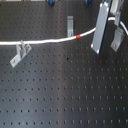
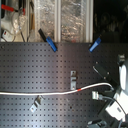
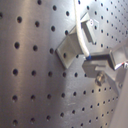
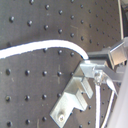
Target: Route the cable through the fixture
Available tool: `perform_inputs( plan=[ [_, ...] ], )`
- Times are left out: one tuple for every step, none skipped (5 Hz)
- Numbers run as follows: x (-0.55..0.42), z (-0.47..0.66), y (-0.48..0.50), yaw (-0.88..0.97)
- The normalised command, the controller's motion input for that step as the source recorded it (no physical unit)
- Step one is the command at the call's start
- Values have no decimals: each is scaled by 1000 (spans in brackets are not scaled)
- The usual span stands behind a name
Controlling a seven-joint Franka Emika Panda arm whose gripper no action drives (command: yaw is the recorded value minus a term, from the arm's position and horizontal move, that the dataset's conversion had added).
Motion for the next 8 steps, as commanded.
perform_inputs(
  plan=[
    [-84,1,-51,0],
    [-406,18,14,74],
    [-105,0,96,91],
    [-175,16,-113,0],
    [-550,139,-235,0],
    [-16,1,-16,0],
    [-314,4,31,83],
    [-546,4,136,254]
  ],
)
